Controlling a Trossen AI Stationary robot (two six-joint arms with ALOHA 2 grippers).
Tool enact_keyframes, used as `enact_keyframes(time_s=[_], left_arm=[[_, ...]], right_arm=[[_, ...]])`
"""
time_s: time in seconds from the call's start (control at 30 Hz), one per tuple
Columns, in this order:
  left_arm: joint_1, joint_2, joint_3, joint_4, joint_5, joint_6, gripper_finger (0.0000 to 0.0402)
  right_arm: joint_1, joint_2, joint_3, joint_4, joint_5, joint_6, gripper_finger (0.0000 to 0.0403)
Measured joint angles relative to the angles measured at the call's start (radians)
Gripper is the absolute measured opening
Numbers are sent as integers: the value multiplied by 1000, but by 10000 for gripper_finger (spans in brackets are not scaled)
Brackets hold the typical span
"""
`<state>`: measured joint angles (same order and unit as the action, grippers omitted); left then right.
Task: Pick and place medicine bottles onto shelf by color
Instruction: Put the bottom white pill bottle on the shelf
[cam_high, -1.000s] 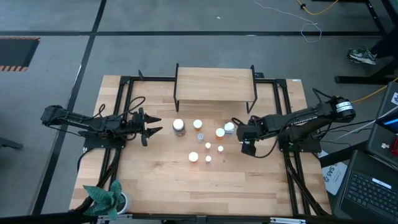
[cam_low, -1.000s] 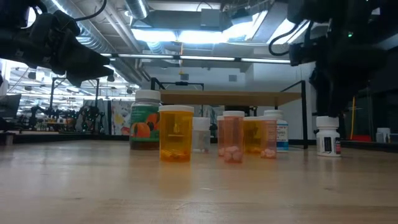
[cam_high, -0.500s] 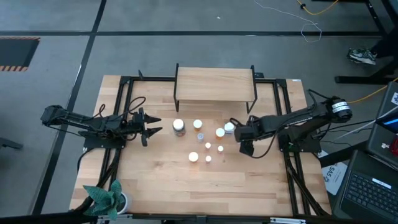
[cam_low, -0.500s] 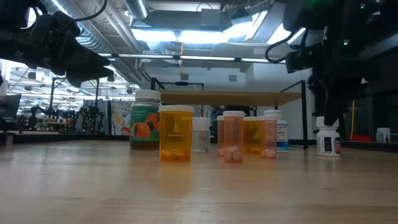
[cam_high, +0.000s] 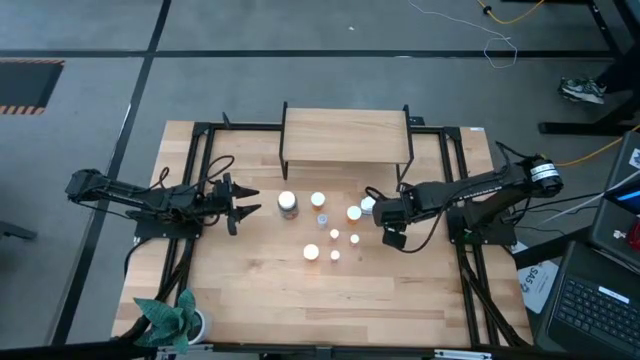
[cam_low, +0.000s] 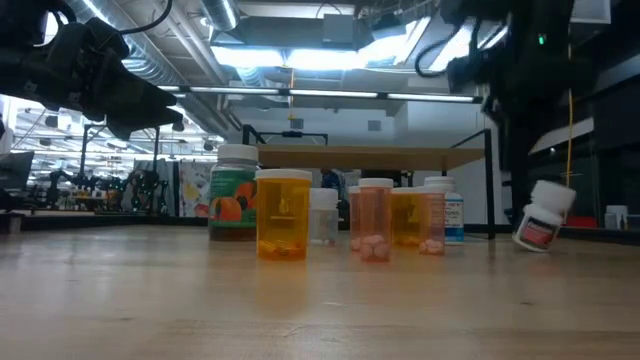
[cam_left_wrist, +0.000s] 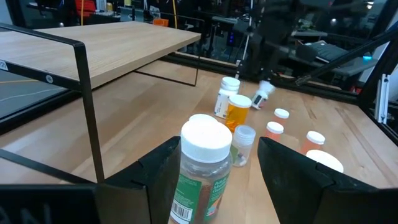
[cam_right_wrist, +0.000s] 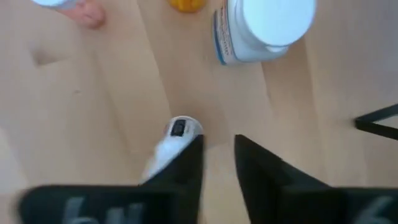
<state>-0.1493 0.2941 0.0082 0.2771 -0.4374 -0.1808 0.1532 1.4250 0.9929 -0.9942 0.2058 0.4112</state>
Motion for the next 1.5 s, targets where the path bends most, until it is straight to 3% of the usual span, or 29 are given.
enact_keyframes(time_s=[0.07,0.13,0.3,0.53,0.83,1.1,1.27,1.5], left_arm=[[0,0,0,0,0,0,209],[0,0,0,0,0,0,209],[0,0,0,-10,0,0,209],[0,0,0,-18,0,0,209],[0,0,0,-18,0,0,209],[0,0,0,-18,0,0,209],[0,0,0,-19,0,0,209],[0,0,0,-42,0,0,209]], right_arm=[[0,0,57,-54,1,-21,27],[0,0,117,-98,2,-49,10],[0,-2,216,-149,3,-77,34],[-1,-2,183,-149,-50,-55,59],[0,-1,62,-94,-216,3,155],[8,0,-84,186,-391,-24,257],[44,0,-150,288,-391,-40,291],[101,64,-175,332,-273,-101,286]])
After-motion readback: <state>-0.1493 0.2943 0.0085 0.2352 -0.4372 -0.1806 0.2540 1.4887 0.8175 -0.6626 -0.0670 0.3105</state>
